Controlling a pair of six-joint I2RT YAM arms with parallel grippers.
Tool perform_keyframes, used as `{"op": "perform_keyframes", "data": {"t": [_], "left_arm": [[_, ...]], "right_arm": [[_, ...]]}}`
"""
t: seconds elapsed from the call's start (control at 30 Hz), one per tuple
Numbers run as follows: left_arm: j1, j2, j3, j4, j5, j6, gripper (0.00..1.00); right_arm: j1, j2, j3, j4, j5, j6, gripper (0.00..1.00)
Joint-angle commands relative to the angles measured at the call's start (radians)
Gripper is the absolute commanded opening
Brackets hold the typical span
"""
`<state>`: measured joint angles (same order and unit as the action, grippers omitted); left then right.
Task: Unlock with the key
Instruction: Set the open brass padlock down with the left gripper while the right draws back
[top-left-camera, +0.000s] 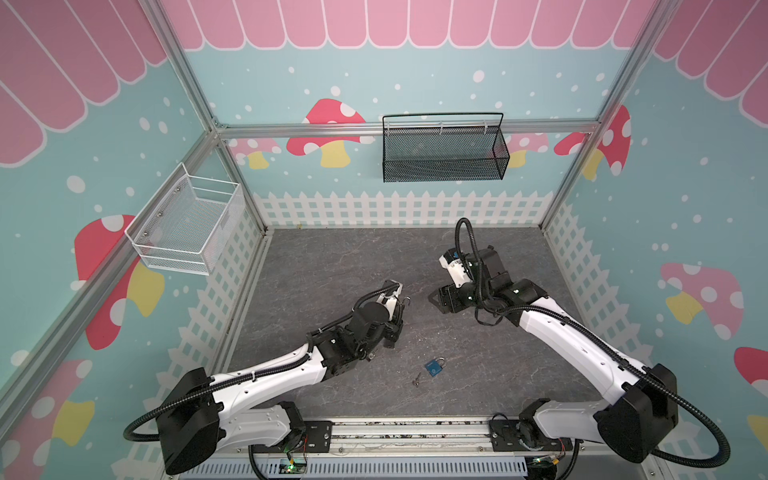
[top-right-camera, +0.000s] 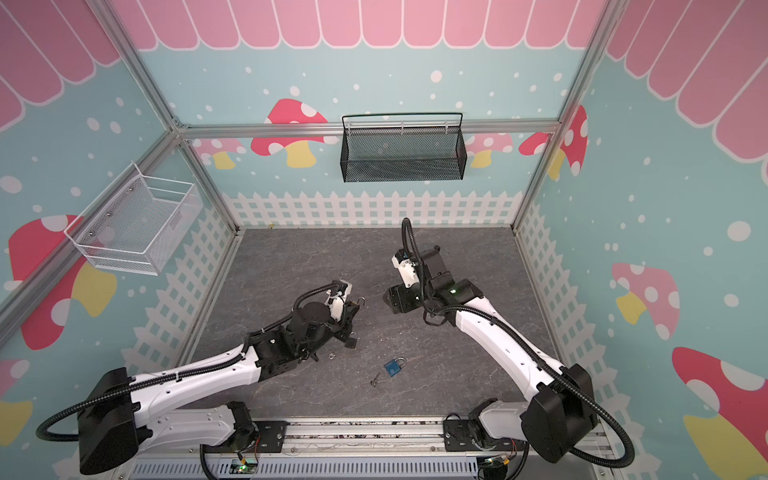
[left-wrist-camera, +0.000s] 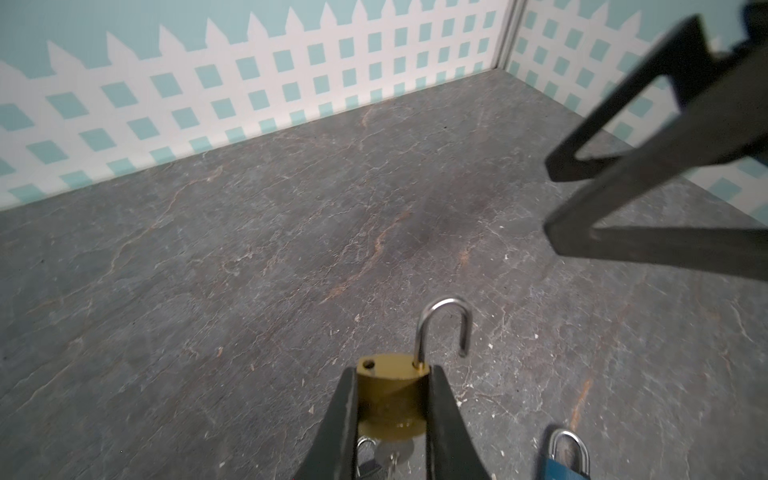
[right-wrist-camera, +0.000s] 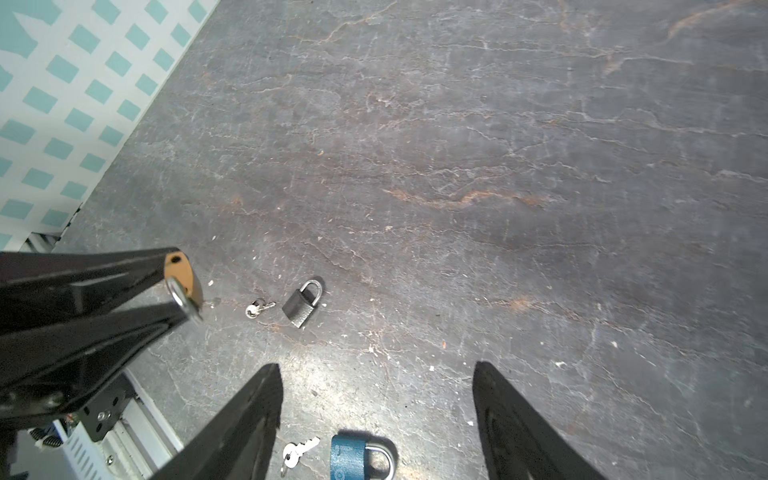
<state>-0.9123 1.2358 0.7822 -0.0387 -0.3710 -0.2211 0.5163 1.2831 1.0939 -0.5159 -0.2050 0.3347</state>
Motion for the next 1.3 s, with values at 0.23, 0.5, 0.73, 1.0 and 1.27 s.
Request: {"op": "perform_keyframes", "data": {"t": [0.23, 0.5, 0.73, 1.0, 1.27], "left_arm": [[0.108, 0.211, 0.222, -0.371, 0.038, -0.388, 0.00], [0.170, 0.377, 0.303, -0.457, 0.135, -0.446, 0.00], [0.223, 0.468, 0.330, -0.500, 0.171, -0.462, 0.00], [0.271, 0.529, 0.337, -0.501, 0.188, -0.450, 0.00], [0.317, 0.586, 0.377, -0.500, 0.199, -0.426, 0.00]], "right_arm": [[-0.033, -0.128, -0.223, 0.193, -0.037, 0.139, 0.75], [-0.032, -0.200, -0.401, 0.341, -0.122, 0.218, 0.75], [-0.033, -0.220, -0.486, 0.384, -0.134, 0.250, 0.75], [-0.032, -0.196, -0.513, 0.432, -0.175, 0.270, 0.74], [-0.032, -0.174, -0.513, 0.442, -0.178, 0.270, 0.74]]}}
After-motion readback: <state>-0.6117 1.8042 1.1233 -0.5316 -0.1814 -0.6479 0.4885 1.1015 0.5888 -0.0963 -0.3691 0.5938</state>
